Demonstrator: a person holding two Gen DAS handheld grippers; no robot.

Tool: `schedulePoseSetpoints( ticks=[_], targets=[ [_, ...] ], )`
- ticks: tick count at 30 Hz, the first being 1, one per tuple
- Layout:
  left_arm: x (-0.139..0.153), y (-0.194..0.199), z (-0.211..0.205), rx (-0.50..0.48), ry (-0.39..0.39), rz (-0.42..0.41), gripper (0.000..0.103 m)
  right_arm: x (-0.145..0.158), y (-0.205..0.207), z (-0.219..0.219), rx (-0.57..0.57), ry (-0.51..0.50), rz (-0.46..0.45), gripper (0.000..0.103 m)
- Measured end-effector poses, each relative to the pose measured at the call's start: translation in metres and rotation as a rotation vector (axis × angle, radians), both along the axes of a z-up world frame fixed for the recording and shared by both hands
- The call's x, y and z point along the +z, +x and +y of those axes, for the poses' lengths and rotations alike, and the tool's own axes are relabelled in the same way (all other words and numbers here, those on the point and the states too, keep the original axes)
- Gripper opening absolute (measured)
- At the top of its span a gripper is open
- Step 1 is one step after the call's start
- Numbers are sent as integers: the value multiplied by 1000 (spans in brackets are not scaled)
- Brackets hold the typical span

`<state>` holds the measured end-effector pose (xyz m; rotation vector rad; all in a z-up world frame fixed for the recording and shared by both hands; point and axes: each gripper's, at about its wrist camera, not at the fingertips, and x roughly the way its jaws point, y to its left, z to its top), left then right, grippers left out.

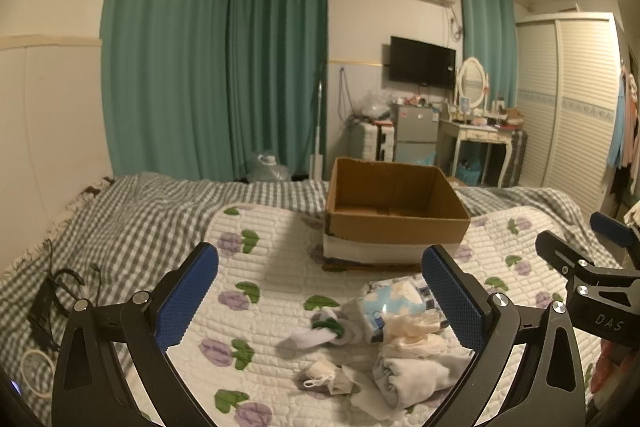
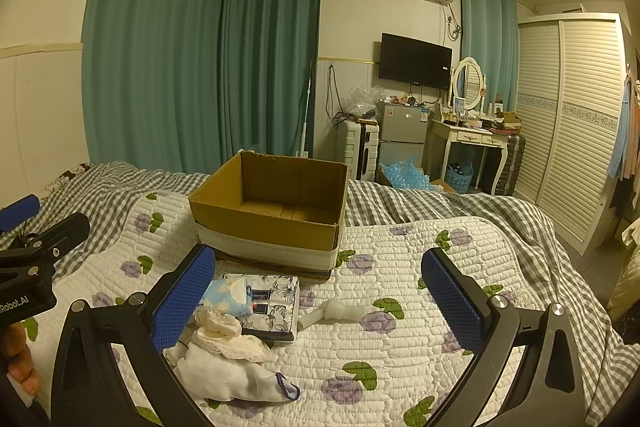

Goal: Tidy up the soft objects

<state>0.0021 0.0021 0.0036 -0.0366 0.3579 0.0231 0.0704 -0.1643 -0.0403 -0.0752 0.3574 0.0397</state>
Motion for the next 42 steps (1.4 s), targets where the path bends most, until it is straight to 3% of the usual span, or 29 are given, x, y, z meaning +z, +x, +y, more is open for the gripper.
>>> schedulePoseSetpoints(
  ticks=[20, 32, 37, 42],
  targets=[
    [-2, 0, -1, 2, -6, 5, 103, 0, 0, 0, 1, 0, 2, 103],
    [22, -25, 6, -14, -20, -34, 103, 21, -21, 5, 23, -1, -18, 103],
    [11, -26, 16, 11, -6, -9, 103, 3, -17, 19, 37, -32, 46, 103],
    [-22, -10, 25, 30, -7, 82, 103, -45, 5, 44, 68, -76, 178, 103]
  ],
)
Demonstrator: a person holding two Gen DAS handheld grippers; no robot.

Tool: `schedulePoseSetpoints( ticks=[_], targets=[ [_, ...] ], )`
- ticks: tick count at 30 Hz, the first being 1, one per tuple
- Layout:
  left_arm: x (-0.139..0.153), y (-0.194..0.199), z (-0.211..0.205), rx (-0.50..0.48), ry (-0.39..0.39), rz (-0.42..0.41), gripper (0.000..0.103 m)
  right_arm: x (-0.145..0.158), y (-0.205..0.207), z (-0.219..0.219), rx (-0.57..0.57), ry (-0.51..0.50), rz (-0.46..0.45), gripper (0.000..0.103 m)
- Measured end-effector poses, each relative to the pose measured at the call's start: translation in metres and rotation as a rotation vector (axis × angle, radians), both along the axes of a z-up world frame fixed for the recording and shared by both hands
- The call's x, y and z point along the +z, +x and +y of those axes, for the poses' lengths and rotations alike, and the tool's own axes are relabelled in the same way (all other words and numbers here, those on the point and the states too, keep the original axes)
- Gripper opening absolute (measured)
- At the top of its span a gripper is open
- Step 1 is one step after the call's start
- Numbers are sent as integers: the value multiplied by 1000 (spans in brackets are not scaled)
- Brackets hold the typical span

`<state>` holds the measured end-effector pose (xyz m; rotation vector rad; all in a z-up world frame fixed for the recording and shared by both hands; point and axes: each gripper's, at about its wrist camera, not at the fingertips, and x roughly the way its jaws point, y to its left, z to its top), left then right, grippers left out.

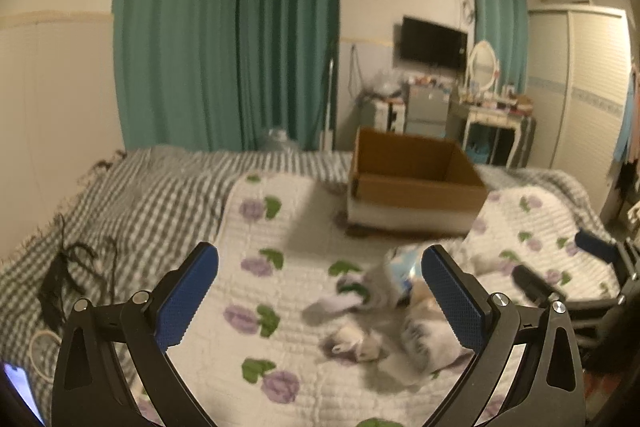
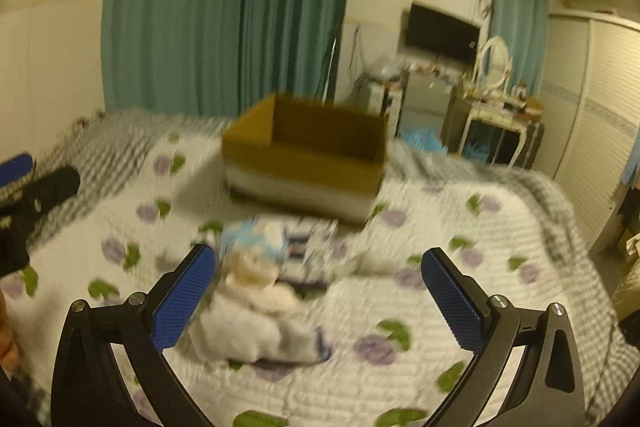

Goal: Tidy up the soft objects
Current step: 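Grasp the white sock with the right tool while the left tool grasps a white cloth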

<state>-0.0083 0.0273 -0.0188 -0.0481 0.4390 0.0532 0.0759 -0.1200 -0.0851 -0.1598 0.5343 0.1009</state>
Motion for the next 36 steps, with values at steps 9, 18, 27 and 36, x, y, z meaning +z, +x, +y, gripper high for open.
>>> schedulePoseSetpoints(
  ticks=[9, 18, 27, 36],
  targets=[
    [-55, 27, -1, -1, 39, 153, 103, -93, 40, 32, 95, -31, 309, 100],
    [-75, 35, -4, 24, 53, 224, 103, -99, 37, 17, 192, 129, 396, 36],
    [-80, 30, -34, -38, 35, 259, 103, -39, 8, -10, 186, 119, 268, 27],
    [-115, 42, -69, -135, 15, 373, 97, -31, 22, -48, 114, 160, 277, 27]
  ],
)
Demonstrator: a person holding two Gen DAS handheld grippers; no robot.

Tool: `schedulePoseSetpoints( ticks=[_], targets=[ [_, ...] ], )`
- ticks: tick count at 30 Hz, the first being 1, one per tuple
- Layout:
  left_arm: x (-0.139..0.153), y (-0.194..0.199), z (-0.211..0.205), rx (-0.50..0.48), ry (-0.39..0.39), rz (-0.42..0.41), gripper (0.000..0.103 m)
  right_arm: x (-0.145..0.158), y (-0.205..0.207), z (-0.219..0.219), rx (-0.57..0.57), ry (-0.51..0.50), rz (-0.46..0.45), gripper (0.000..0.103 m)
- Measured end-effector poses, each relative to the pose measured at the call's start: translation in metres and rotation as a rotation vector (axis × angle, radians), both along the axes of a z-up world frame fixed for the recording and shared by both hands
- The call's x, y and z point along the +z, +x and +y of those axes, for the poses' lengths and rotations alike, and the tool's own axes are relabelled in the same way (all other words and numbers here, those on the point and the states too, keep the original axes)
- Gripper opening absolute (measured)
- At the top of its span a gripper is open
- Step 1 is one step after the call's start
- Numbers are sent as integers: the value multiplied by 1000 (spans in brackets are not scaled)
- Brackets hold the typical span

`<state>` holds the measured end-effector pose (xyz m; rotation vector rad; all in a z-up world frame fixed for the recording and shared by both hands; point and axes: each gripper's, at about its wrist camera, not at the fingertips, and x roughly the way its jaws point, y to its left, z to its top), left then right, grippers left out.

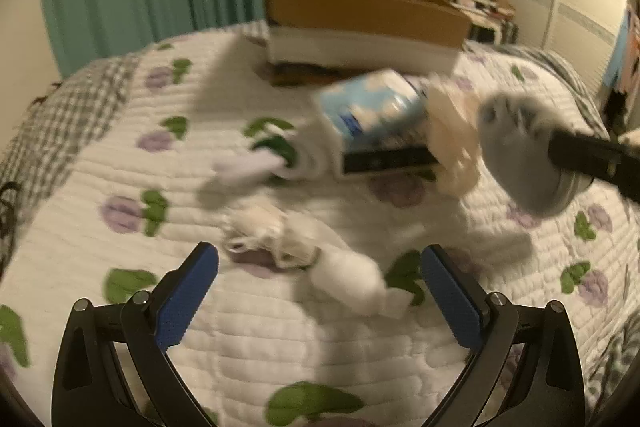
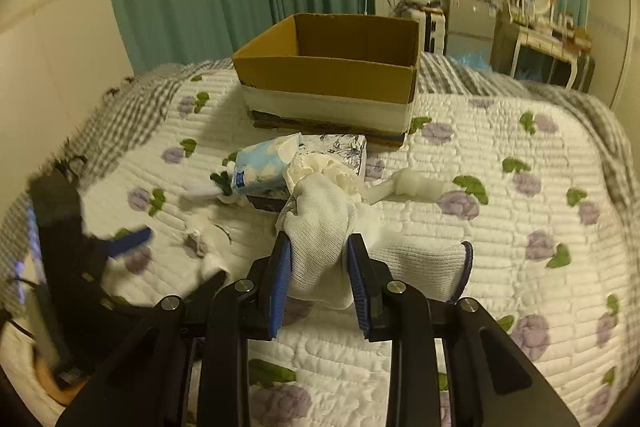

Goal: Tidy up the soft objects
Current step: 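Grasp the white sock with the right tool while the left tool grasps a white cloth, then carry both white items into the cardboard box and open both tools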

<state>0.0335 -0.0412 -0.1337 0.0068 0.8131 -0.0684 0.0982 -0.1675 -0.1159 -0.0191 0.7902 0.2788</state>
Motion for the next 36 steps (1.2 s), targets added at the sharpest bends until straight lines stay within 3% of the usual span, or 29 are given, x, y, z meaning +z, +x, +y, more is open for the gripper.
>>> schedulePoseSetpoints(
  ticks=[4, 6, 9, 10, 15, 19, 25, 31, 36],
  targets=[
    [-17, 6, -16, -58, 11, 46, 86, 1, 5, -7, -19, 12, 1, 27],
    [-23, 10, -20, -64, 21, 61, 58, 0, 4, -7, -19, 3, 4, 27],
    [-31, 14, -22, -84, 12, 102, 40, -3, 3, -7, -20, -13, 7, 27],
    [-32, 14, -22, -86, 14, 104, 38, -2, 3, -7, -22, -14, 7, 27],
    [-18, 1, -18, -104, 15, 73, 37, 11, -9, -9, -20, -15, -14, 27],
    [15, -24, -18, -110, 21, -21, 37, 34, -26, -12, -18, -6, -68, 27],
    [68, -38, -18, -133, -32, -118, 37, 82, -43, -14, -2, -3, -173, 27],
    [123, -26, -22, -147, -29, -202, 37, 121, -22, -7, 31, -53, -261, 27],
    [160, 5, -24, -128, 12, -289, 37, 154, 21, -1, 57, -84, -313, 27]
  ],
)
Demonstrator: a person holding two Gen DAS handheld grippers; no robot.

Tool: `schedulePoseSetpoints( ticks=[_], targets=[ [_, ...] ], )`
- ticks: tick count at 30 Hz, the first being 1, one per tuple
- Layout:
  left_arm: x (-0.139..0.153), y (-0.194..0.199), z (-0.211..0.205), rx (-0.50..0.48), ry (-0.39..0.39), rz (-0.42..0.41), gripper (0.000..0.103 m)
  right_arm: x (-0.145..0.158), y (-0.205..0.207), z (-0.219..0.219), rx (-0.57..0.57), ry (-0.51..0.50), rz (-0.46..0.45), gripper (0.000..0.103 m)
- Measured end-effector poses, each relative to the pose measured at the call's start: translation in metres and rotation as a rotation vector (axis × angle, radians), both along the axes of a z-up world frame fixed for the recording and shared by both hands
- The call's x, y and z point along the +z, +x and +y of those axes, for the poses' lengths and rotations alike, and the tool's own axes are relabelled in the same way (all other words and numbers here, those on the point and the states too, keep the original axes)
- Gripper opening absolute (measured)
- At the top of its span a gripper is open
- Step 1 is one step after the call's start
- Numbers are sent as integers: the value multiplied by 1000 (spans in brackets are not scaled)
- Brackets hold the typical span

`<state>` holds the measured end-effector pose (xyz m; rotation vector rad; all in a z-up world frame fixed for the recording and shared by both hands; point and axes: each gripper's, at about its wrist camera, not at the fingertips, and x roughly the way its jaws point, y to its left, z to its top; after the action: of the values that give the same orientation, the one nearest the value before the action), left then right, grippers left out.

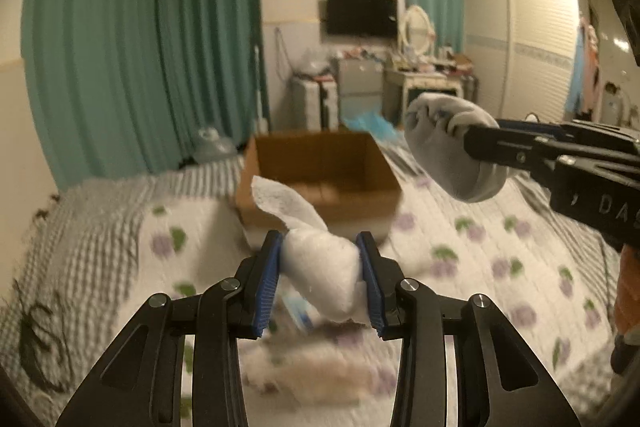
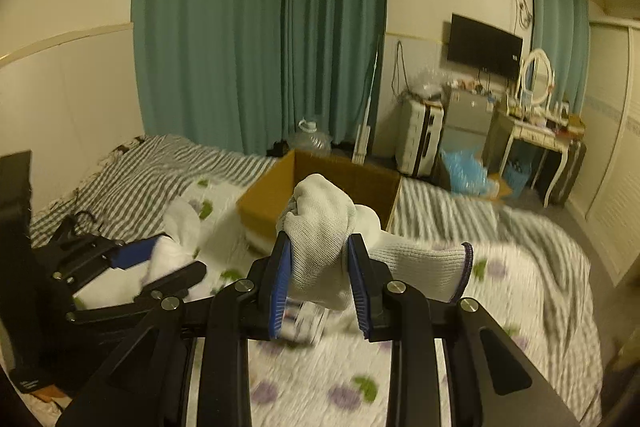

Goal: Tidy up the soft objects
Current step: 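Carry both white items into the cardboard box and open both tools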

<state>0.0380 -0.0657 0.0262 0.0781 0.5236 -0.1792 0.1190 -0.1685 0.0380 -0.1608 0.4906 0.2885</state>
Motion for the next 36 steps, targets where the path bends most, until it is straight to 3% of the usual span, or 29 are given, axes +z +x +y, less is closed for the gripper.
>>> schedulePoseSetpoints(
  ticks=[5, 9, 12, 19, 23, 24, 25, 26, 27, 29, 33, 36],
  targets=[
    [31, 57, -2, 9, 1, -52, 37, 20, 58, 2, 8, 2, -28, 27],
    [36, 108, -7, 18, 31, -62, 38, 14, 116, 1, 12, 47, -12, 28],
    [23, 149, -11, 32, 53, -57, 38, -3, 159, 2, 27, 96, 36, 28],
    [-41, 233, -4, 45, 64, 46, 38, -63, 240, 19, 33, 112, 141, 28],
    [-64, 250, -3, 5, 44, 60, 44, -86, 253, 24, 40, 108, 133, 31],
    [-66, 251, -4, -1, 46, 60, 62, -88, 254, 25, 40, 119, 121, 39],
    [-70, 253, -5, -5, 56, 62, 71, -89, 253, 24, 37, 120, 112, 57],
    [-71, 253, -7, 0, 65, 59, 81, -87, 250, 20, 20, 121, 92, 67],
    [-71, 250, -7, 25, 85, 45, 83, -83, 246, 18, 8, 127, 70, 73],
    [-65, 243, -10, 63, 96, 7, 83, -71, 236, 12, -8, 137, 39, 73],
    [-44, 230, 0, 75, 50, 21, 83, -32, 204, -4, -55, 138, -11, 81],
    [-10, 205, 7, 93, 58, -26, 83, 8, 169, -16, -78, 133, -65, 84]
  ],
)
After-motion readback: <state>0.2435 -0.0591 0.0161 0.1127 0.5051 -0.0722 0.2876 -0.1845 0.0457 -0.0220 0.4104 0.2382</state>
